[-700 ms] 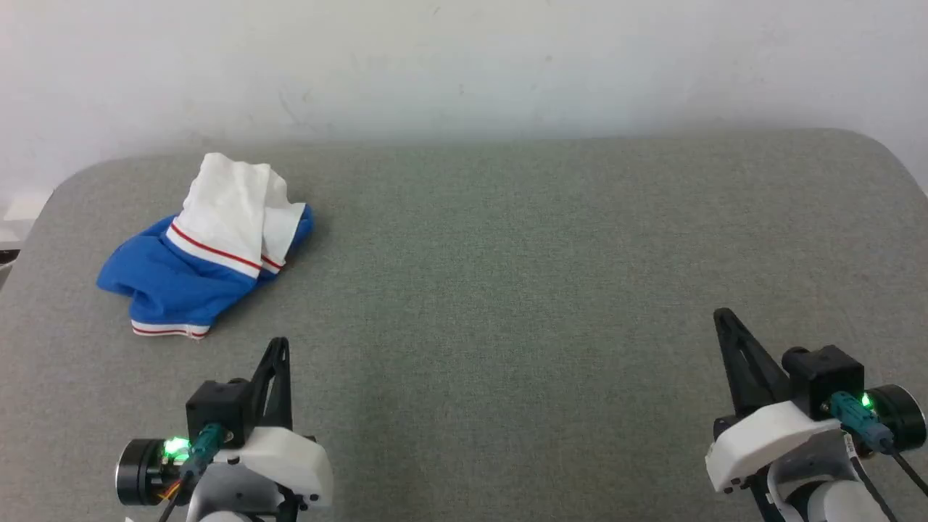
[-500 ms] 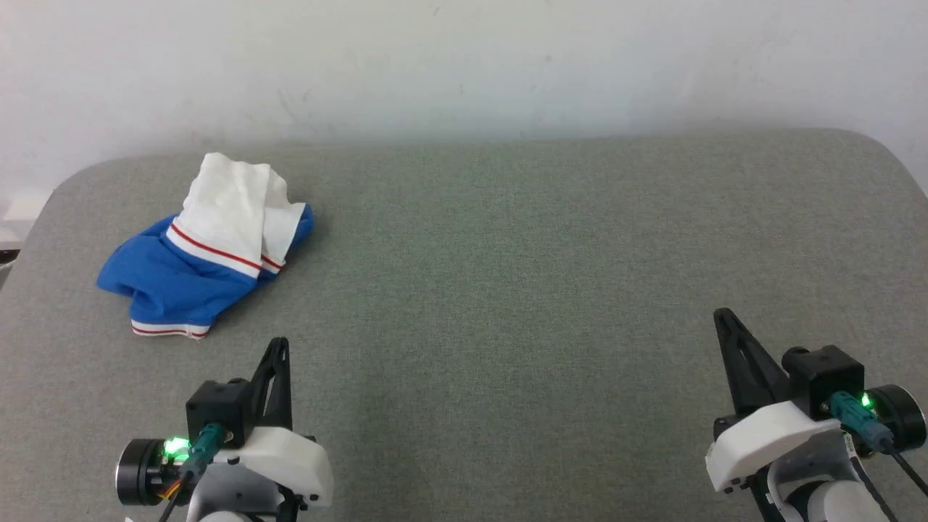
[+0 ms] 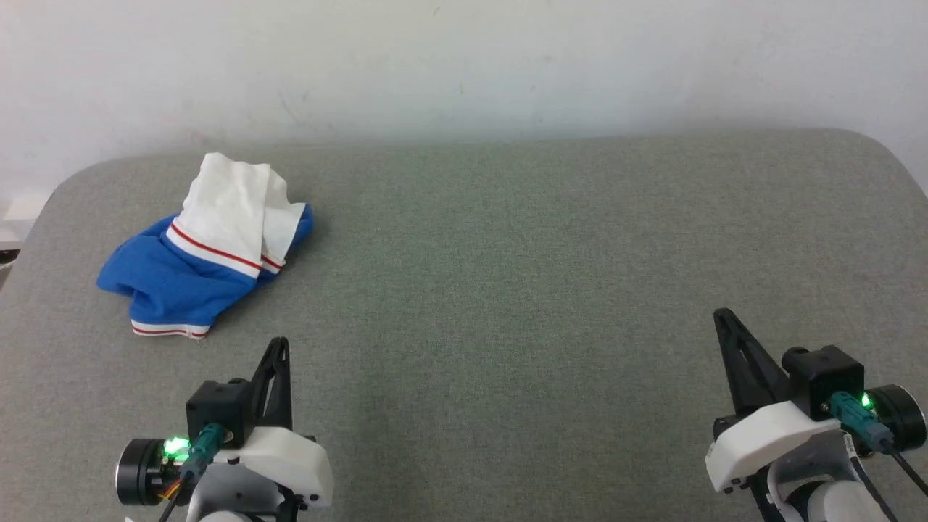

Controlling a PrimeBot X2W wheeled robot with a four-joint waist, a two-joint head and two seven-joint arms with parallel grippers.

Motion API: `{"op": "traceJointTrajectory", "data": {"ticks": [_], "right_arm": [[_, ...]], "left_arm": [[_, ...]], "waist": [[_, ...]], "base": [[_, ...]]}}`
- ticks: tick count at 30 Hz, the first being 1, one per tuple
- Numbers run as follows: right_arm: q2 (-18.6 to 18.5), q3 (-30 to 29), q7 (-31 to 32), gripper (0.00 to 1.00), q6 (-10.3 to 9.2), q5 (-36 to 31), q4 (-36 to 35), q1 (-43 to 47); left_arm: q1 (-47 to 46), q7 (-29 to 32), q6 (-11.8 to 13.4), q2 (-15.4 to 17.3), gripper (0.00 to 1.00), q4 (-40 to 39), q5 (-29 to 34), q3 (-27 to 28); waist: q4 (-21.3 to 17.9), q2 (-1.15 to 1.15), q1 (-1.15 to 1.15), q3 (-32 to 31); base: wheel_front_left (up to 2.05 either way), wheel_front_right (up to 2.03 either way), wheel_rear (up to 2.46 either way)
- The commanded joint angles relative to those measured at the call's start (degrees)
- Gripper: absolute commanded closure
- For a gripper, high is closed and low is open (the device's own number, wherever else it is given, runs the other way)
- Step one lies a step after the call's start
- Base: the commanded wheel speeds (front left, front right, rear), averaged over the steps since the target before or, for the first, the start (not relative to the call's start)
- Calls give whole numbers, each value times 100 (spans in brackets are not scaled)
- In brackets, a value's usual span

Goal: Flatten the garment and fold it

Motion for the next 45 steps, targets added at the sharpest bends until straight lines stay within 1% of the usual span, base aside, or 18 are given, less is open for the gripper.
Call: {"op": "traceJointTrajectory", "data": {"ticks": [1,15,16,34,45], "right_arm": [[18,-2,3,100,-11,-4,-35,54],[18,-2,3,100,-11,-4,-35,54],[0,0,0,0,0,0,0,0],[-1,15,-164,0,0,55,44,9],[1,54,-296,0,-1,55,8,21]], "left_arm": [[-77,-1,-48,-28,100,-31,38,21],[-77,-1,-48,-28,100,-31,38,21],[0,-1,0,0,0,0,0,0],[-5,-165,54,7,0,58,9,-95],[-13,-297,116,32,0,77,14,-170]], "waist": [[0,0,0,0],[0,0,0,0],[0,0,0,0],[14,0,0,12],[160,0,0,27]], "base": [[0,0,0],[0,0,0],[0,0,0],[0,0,0],[0,0,0]]}}
